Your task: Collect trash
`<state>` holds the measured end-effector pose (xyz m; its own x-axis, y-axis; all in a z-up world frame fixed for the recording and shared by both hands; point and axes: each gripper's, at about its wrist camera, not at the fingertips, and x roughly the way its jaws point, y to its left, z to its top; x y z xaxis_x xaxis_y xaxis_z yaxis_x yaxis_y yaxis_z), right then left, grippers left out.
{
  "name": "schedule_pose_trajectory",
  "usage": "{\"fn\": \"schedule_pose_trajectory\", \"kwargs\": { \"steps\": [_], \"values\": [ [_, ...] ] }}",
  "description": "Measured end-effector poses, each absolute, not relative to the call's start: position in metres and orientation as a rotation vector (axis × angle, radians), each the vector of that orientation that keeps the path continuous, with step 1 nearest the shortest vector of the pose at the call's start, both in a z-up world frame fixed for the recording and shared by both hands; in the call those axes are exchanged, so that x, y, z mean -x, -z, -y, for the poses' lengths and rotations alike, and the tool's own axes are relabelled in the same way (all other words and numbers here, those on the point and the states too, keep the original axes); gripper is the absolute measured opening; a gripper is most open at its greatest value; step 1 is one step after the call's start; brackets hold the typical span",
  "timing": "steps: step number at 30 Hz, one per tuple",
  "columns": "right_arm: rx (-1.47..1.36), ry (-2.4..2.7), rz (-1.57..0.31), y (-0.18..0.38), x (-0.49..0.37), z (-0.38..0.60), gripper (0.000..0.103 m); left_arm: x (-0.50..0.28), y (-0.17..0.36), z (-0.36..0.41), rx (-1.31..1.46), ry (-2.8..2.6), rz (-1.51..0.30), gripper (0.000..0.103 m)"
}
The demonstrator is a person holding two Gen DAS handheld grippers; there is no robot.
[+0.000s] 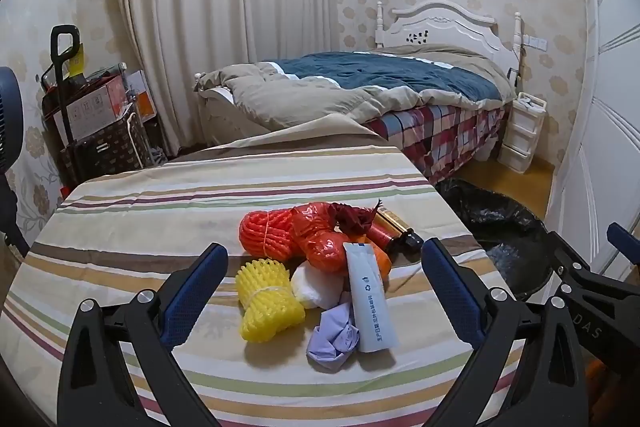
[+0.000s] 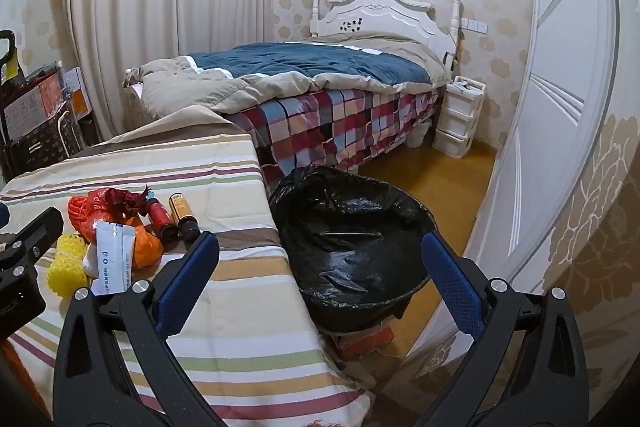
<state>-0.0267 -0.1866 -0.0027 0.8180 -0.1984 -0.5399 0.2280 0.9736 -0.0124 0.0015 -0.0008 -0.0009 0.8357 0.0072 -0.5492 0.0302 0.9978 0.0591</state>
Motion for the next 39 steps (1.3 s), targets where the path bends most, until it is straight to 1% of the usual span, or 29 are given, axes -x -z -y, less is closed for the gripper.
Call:
{"fn": "schedule_pose_trajectory", "kwargs": {
  "steps": [14, 39],
  "values": [
    [-0.057, 0.227, -0.563, 0.003, 0.029, 0.188, 0.099, 0.007, -0.002, -0.002, -0.055, 0.001, -0.554, 0.097],
    [-0.058, 0.226, -0.568, 0.003, 0.029, 0.187, 0.099, 0.004, 0.002, -0.008, -0.031, -0.007, -0.575, 0.097]
  ]
}}
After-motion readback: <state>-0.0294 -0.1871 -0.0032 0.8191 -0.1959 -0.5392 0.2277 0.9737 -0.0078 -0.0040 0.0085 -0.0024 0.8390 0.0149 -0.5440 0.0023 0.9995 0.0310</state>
